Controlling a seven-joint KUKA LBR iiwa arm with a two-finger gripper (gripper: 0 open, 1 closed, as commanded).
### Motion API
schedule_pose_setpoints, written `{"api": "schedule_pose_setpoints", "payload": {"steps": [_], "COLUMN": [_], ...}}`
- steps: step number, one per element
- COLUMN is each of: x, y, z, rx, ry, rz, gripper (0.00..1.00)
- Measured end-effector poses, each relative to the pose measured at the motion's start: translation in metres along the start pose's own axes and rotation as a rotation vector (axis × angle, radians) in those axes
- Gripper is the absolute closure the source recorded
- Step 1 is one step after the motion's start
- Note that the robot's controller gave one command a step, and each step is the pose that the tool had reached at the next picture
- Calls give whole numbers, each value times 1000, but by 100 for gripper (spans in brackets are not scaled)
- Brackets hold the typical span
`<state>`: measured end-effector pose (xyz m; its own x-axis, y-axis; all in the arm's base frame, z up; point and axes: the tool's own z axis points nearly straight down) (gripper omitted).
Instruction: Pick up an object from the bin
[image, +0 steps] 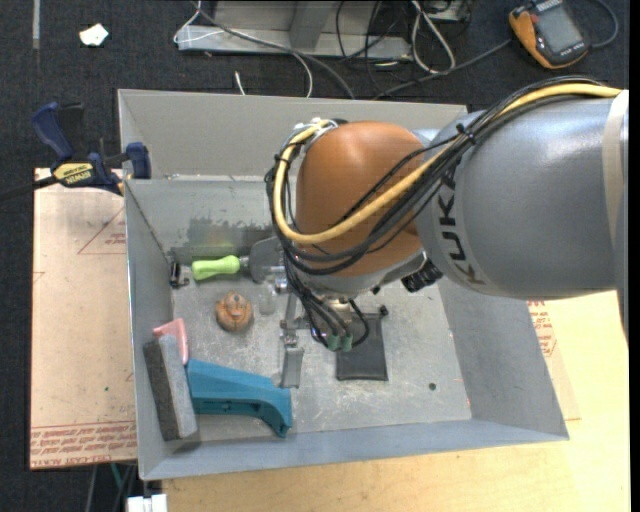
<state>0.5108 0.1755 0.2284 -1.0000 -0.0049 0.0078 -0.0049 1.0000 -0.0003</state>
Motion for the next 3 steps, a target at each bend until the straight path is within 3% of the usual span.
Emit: {"api": "schedule_pose_setpoints", "payload": {"steps": [1, 3], "x": [-2, 3], "y": [-1, 17], "z": [-5, 138], "rx": [-2, -6], "ry": [-8, -18], "rz": [4, -14], "gripper": [0, 0]}}
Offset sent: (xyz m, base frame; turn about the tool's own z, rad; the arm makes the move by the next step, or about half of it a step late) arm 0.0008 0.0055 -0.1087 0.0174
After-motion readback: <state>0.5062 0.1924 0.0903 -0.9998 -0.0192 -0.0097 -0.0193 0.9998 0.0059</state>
